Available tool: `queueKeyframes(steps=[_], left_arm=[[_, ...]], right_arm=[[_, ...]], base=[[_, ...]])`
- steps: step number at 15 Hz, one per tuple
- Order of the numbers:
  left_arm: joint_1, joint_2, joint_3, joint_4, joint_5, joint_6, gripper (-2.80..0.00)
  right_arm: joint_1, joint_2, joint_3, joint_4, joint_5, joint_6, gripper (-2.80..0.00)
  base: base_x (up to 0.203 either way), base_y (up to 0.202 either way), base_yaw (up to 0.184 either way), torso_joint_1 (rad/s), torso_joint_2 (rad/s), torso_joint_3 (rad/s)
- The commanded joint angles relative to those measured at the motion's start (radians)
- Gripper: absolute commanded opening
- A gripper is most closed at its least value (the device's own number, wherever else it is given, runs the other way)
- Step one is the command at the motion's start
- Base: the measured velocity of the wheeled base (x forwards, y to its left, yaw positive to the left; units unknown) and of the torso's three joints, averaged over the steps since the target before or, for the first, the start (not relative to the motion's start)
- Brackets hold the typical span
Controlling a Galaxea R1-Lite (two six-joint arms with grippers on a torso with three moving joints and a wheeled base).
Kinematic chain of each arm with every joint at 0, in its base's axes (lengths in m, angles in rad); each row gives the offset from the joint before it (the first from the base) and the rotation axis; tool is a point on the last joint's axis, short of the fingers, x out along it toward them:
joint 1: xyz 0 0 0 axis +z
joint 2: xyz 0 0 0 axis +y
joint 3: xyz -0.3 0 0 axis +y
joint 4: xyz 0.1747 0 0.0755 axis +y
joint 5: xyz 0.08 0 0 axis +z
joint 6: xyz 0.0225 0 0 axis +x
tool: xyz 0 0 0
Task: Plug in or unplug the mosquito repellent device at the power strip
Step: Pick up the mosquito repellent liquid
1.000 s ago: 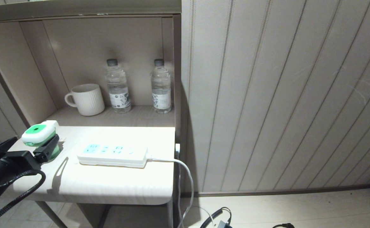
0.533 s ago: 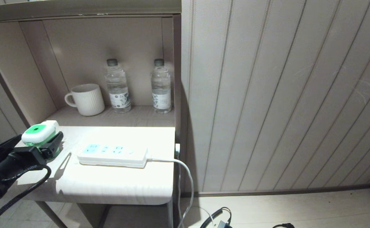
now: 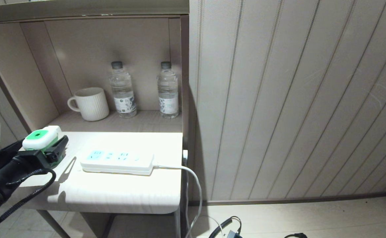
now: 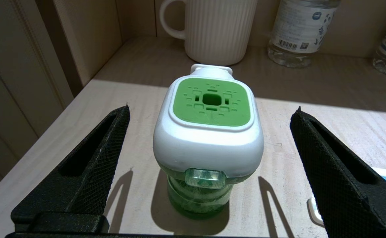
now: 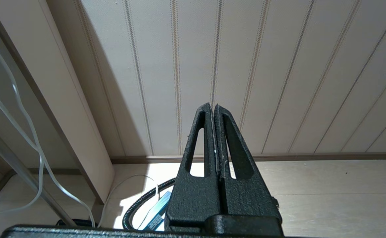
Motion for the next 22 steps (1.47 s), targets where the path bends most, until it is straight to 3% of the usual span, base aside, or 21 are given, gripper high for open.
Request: queueKeyframes(steps=[1, 3, 4, 17, 19, 22], left_arm=[[0.0, 0.004, -0.003, -0.007, 0.001, -0.001, 0.0], [-0.001, 0.004, -0.006, -0.007, 0.001, -0.001, 0.0], [0.0, 0.004, -0.006, -0.007, 0.001, -0.001, -2.8], [-0.002, -0.033, -0.023, 0.012, -0.004, -0.01, -2.8], [-0.006, -0.099, -0.07, 0.117, -0.005, -0.016, -2.8], [-0.015, -0.243, -0.203, 0.453, -0.003, -0.017, -2.8]], right_arm=[[0.0, -0.001, 0.0, 0.0, 0.0, 0.0, -2.8], [0.0, -0.001, 0.0, 0.0, 0.0, 0.0, -2.8], [0.0, -0.001, 0.0, 0.0, 0.0, 0.0, -2.8], [0.0, -0.001, 0.0, 0.0, 0.0, -0.001, -2.8], [0.0, -0.001, 0.0, 0.0, 0.0, 0.0, -2.8], [0.0, -0.001, 0.0, 0.0, 0.0, 0.0, -2.8]], base=[[0.0, 0.0, 0.0, 0.0, 0.0, 0.0], [0.0, 0.0, 0.0, 0.0, 0.0, 0.0], [0.0, 0.0, 0.0, 0.0, 0.0, 0.0], [0.0, 0.0, 0.0, 0.0, 0.0, 0.0], [0.0, 0.0, 0.0, 0.0, 0.0, 0.0], [0.0, 0.0, 0.0, 0.0, 0.0, 0.0]])
